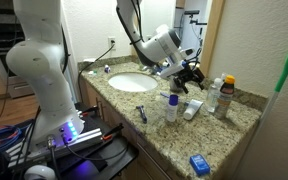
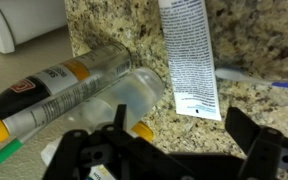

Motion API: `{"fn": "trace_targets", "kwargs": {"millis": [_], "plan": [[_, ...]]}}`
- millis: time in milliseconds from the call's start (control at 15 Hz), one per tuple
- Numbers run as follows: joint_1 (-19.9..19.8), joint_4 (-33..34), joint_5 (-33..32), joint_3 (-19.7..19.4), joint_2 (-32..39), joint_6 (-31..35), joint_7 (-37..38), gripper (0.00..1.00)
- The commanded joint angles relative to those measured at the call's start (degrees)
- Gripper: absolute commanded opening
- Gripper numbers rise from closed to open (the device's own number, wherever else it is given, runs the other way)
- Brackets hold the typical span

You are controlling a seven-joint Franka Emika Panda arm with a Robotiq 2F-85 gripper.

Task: Set the white tube upright on the right side of the counter

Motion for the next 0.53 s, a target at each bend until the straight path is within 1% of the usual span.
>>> {"fn": "trace_targets", "kwargs": {"millis": [0,67,133,200,333,400,467], "plan": [[-0.07,0.50,-1.37,-0.12,1.50,1.08,-0.43,1.00],[-0.09,1.00,-2.88,-0.26,2.50,2.12,-0.10,1.00],[-0.07,1.31,-3.19,-0.11,3.43,2.57,-0.29,1.00],[-0.20,1.39,-2.20,0.19,4.19,2.80,-1.17,1.00],[0.22,2.57,-3.84,-0.12,5.72,2.93,0.64,1.00],[0.14,2.98,-3.48,-0.09,6.51,2.95,0.11,1.00],[0.46,4.13,-5.75,-0.61,7.35,3.42,2.13,1.00]]}}
